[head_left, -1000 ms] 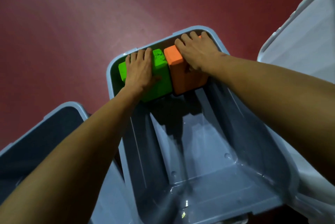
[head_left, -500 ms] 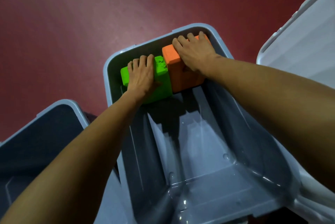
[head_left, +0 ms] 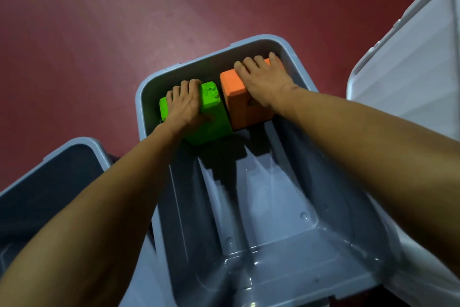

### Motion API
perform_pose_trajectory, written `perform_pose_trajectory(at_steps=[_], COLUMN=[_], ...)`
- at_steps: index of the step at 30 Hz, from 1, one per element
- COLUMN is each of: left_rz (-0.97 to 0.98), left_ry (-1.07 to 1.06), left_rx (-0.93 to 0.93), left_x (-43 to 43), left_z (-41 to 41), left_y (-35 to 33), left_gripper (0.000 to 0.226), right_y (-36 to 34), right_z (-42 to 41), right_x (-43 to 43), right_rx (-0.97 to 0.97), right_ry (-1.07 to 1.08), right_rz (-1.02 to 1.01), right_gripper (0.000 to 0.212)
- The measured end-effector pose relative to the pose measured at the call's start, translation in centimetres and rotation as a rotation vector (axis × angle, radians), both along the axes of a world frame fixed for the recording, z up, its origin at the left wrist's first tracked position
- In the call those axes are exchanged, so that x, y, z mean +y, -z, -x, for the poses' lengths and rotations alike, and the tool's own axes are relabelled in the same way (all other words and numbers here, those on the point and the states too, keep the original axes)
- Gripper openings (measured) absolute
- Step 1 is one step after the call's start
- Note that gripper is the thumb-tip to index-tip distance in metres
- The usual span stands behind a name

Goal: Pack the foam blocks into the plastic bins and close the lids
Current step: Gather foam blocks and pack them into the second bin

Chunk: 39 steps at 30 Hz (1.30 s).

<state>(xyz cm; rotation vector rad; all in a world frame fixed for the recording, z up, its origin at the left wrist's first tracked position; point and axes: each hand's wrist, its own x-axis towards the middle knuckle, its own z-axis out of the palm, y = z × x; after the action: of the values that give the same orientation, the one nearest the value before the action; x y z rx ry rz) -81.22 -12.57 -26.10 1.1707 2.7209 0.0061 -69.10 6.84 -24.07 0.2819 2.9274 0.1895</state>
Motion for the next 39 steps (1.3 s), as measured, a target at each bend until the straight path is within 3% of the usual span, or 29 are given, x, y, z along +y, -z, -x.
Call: perform_pose_trajectory(at_steps=[3, 14, 18, 21, 27, 33, 39], left_rz=[-0.021, 0.077, 0.102, 0.133, 0.073, 0.108, 0.161], left_ry=[-0.024, -0.054, -0.051, -0.063, -0.006, -0.07, -0.025], left_rx=[-0.028, -0.009, -0.052, -0.106, 0.045, 0.019, 0.038], left_x=[-1.4, 1.1, 1.2, 1.9, 1.1, 0.4, 0.8], left_z=[0.3, 0.3, 0.5, 1.5, 1.0, -1.6, -3.2], left_y=[-0.2, 0.5, 0.1, -0.3, 0.5, 0.2, -1.7], left_gripper=[0.095, 0.098, 0.099, 0.101, 0.101, 0.103, 0.09], right_y=[0.2, 1.3, 1.5, 1.1, 0.6, 0.8, -0.3], right_z=[-0.4, 0.9, 1.0, 1.9, 2.1, 0.0, -2.7], right_x=[0.4, -1.8, -2.1, -1.4, -2.0, -2.8, -3.0], right_rx=[-0.036, -0.006, -0.027, -0.078, -0.046, -0.074, 0.007], right_ry=[0.001, 0.07, 0.077, 0.069, 0.128, 0.177, 0.201], right_rz=[0.017, -0.018, -0.02, -0.018, -0.03, 0.048, 0.081], right_gripper=[0.095, 0.08, 0.091, 0.088, 0.077, 0.109, 0.097])
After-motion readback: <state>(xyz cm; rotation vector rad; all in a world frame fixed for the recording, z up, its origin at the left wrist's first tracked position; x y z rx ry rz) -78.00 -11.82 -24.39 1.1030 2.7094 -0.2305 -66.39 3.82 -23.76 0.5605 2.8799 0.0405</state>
